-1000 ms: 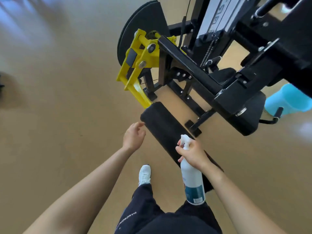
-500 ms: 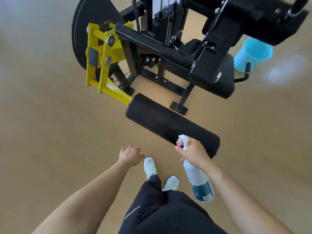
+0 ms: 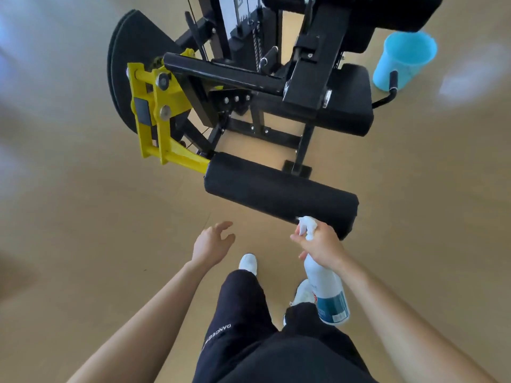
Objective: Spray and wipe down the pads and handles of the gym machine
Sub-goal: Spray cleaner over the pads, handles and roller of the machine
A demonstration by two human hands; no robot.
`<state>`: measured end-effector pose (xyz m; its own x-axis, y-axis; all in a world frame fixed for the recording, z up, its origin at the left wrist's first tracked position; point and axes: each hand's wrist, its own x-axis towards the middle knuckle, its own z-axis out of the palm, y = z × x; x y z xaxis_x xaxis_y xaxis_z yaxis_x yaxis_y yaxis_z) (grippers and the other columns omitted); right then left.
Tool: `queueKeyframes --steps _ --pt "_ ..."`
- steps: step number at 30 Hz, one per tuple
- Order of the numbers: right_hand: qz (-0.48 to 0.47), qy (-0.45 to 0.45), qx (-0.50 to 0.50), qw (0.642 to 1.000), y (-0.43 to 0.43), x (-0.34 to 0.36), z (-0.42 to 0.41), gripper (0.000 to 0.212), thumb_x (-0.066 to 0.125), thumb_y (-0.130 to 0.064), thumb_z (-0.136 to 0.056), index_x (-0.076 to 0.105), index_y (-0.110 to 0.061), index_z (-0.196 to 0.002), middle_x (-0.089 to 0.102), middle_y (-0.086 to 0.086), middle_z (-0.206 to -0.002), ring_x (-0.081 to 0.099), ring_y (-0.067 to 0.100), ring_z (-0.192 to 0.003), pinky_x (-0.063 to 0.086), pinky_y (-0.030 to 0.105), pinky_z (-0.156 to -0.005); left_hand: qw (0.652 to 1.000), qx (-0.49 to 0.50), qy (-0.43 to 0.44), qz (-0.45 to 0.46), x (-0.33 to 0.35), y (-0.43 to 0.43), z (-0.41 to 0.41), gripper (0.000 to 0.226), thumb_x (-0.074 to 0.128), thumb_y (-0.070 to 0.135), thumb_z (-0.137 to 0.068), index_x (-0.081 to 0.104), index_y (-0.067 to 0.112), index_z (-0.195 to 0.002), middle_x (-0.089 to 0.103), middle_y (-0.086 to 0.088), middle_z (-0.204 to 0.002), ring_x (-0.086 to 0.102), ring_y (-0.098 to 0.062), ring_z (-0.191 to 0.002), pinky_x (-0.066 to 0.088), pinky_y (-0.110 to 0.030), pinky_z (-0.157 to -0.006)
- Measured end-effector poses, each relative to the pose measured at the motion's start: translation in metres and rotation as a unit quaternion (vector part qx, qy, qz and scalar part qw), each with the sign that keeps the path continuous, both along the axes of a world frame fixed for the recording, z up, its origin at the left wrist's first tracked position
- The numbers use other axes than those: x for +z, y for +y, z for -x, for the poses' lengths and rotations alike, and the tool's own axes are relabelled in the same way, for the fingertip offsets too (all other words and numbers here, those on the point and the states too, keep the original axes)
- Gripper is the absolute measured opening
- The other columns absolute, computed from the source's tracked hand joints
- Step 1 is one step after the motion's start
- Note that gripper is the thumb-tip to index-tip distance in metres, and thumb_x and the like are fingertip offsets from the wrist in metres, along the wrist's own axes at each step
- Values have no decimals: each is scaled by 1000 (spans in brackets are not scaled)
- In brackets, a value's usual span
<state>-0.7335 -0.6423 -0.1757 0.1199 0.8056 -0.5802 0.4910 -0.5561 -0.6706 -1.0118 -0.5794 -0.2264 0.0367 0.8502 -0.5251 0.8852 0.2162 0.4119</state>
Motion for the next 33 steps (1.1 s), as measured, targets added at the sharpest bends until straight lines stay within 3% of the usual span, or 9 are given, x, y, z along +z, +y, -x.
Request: queueKeyframes --steps 3,5,11,14,21,24,26,29,33 --pt "9 -18 -37 999 -1 -4 3 37 69 -37 -96 50 -16 -72 70 -2 -78 72 15 -53 56 32 -72 998 -43 -16 -50 2 31 -8 49 64 29 -93 57 30 -142 60 4 -143 57 -24 -124 43 -29 -89" --pt "8 -29 -58 998 2 -5 8 39 70 -35 -96 47 -16 -71 68 -1 -74 71 15 -51 52 30 -67 992 -89 -11 -94 -1 58 -12 58 65 27 -93 50 27 -149 46 3 -158 45 -26 -140 43 -36 -103" --pt "-12 -34 -143 989 12 -5 36 19 70 -13 -94 54 -18 -85 65 -8 -104 71 16 -54 46 17 -55 960 -247 59 -117 -21 133 -12 99 67 38 -91 2 26 -165 -6 -2 -173 -4 -30 -159 11 -51 -126" --pt "-16 -19 -189 982 16 -4 50 18 68 -7 -91 52 -12 -84 64 0 -99 70 18 -54 47 15 -54 940 -294 96 -143 -33 138 5 102 66 39 -88 0 26 -165 -5 1 -173 -7 -27 -159 10 -50 -128" --pt "23 -51 -245 968 34 -7 93 49 87 -38 -80 45 -18 -64 58 -5 -56 68 15 -49 49 26 -59 938 -321 62 -117 -34 114 40 94 66 32 -86 14 28 -164 7 2 -172 6 -28 -158 29 -44 -120" --pt "23 -45 -246 968 39 -8 99 42 88 -34 -79 51 -15 -72 65 -1 -68 70 17 -51 53 26 -61 955 -269 -7 -126 -29 115 49 75 72 27 -83 45 23 -153 42 1 -156 43 -28 -137 48 -42 -102" --pt "24 -35 -225 973 42 -5 102 39 88 -29 -80 53 -14 -81 66 -2 -83 70 16 -50 52 23 -60 960 -230 -37 -157 -26 123 51 69 75 24 -80 54 20 -146 55 -1 -144 52 -29 -126 51 -45 -97" --pt "38 -30 -218 975 45 -2 111 36 87 -29 -82 56 -11 -78 66 -4 -77 70 15 -50 55 28 -65 953 -228 -40 -196 -21 144 46 77 78 30 -81 47 20 -150 42 -3 -157 42 -31 -138 49 -49 -103" --pt "50 -42 -234 970 49 -6 124 37 86 -28 -81 57 -9 -70 65 3 -62 70 18 -49 58 33 -67 949 -274 -4 -156 -28 158 35 93 75 47 -84 26 25 -161 12 1 -172 9 -25 -157 38 -50 -114"
